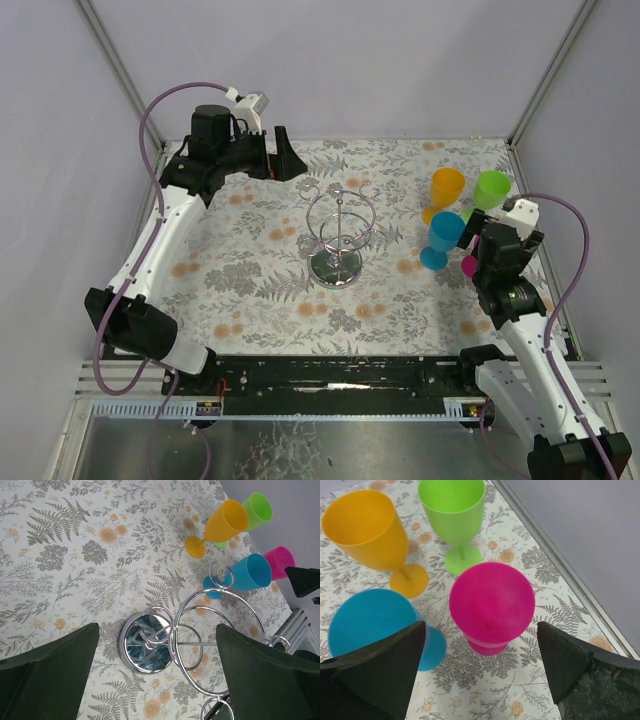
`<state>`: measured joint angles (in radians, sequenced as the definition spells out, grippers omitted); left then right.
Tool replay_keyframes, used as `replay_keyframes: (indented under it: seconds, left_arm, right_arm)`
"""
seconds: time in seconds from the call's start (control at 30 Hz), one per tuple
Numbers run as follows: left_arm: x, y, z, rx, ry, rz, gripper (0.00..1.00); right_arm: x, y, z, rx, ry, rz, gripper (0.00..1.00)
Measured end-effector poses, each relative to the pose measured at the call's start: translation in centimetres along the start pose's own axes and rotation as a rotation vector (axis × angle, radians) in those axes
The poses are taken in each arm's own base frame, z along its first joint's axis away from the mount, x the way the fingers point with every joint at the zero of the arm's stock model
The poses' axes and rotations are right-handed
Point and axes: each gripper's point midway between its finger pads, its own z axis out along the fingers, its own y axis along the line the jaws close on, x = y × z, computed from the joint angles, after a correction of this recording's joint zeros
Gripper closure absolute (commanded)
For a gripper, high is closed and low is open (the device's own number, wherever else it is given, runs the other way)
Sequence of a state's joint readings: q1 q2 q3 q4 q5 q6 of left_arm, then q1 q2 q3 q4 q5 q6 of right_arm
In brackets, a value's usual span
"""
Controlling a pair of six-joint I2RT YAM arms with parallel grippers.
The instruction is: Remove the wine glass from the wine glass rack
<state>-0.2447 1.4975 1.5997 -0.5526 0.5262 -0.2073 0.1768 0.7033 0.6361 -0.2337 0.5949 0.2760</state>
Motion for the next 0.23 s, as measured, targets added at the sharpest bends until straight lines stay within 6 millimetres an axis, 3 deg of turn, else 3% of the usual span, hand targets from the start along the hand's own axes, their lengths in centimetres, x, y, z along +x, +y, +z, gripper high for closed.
replay_keyframes:
  seconds: [0.23]
  left_arm:
    - [0.11,0.28,0.0,-0.005,0.0,-0.004,0.0]
  right_arm:
    - [0.3,-0.68,0.19,0.048,0.024,-0.02,0.01]
